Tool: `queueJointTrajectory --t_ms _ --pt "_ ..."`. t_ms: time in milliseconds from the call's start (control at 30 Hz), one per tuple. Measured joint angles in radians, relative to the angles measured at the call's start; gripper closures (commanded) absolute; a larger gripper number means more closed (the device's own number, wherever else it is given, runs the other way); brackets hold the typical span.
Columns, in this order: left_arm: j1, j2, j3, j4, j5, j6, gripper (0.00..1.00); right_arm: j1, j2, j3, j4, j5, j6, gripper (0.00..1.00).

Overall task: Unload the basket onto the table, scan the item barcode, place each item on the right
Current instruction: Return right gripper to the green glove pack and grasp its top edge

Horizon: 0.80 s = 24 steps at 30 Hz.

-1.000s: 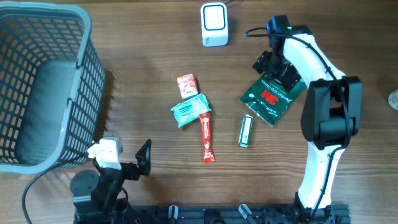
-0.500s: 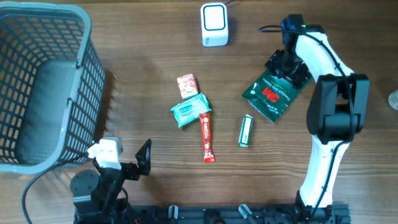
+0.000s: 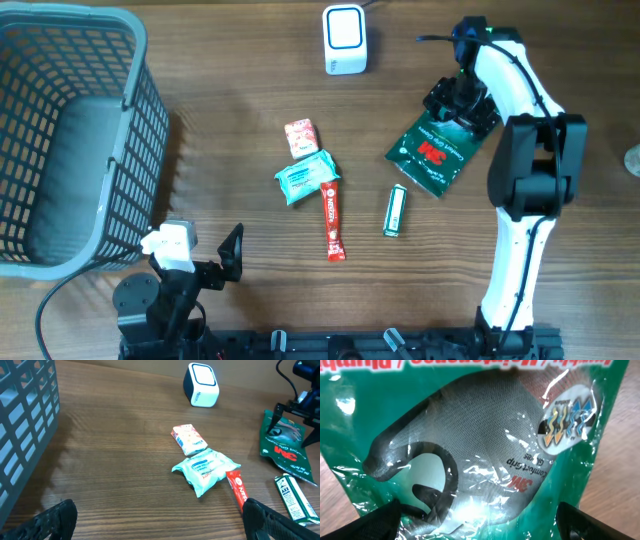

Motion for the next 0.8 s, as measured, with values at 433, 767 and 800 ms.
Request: queueJointTrajectory --t_ms 433,767,800 --pt "0.0 0.0 0.0 0.0 0.0 0.0 0.0 0.023 0.013 0.019 0.004 -0.022 0.0 0.0" --pt "0.0 0.0 0.0 0.0 0.0 0.0 0.0 0.043 -0.095 0.019 0.016 -0.037 -0.024 0.0" --pt "0.0 0.0 0.0 0.0 0.0 0.0 0.0 0.05 -0.101 0.019 0.03 -0.037 -0.034 0.01"
